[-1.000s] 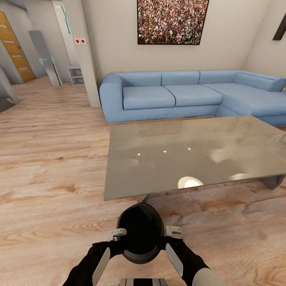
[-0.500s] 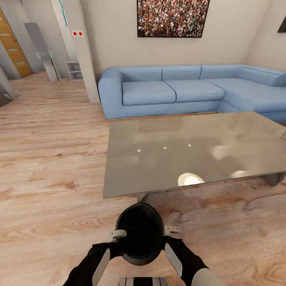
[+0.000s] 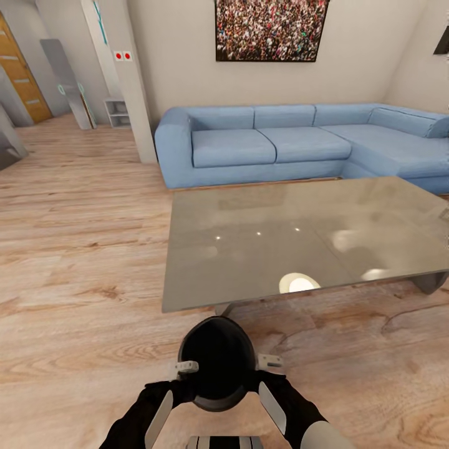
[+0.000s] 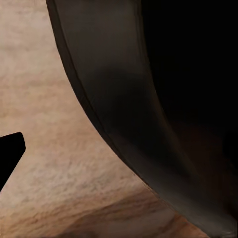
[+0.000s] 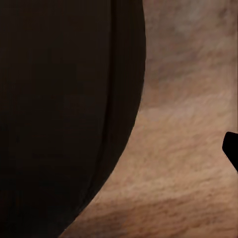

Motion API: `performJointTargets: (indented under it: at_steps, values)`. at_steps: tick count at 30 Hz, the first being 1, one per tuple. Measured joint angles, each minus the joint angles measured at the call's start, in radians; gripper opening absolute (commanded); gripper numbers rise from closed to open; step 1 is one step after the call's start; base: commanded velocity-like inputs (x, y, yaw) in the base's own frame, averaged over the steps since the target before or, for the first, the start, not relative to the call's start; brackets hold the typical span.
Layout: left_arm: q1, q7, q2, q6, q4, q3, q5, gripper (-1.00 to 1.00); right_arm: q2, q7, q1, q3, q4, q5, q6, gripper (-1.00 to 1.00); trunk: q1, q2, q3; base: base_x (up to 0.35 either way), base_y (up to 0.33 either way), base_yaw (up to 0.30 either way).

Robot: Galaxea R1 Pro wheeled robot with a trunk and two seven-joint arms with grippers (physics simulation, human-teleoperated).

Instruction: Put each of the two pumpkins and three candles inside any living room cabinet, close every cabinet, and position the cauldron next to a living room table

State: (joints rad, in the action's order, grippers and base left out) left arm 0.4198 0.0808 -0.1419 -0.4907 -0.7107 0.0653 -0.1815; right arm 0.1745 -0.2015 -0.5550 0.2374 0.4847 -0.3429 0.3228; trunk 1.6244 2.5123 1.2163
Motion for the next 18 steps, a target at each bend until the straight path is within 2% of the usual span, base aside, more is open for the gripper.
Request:
performJointTargets:
  at_steps: [8,18]
  values:
    - [0.0,0.003,-0.001,-0.001,-0.001,-0.001,0.002,1.0,0.0,0.001,0.0,0.0,0.001,-0.001,0.001,1.0,-0.004,-0.002,-0.031,0.0,0.0,0.0]
    - [0.0,0.01,-0.001,-0.019,-0.048,-0.004,-0.002,1.0,0.0,0.0,0.0,0.0,0.0,0.0,0.002,1.0,-0.008,-0.004,-0.07,0.0,0.0,0.0]
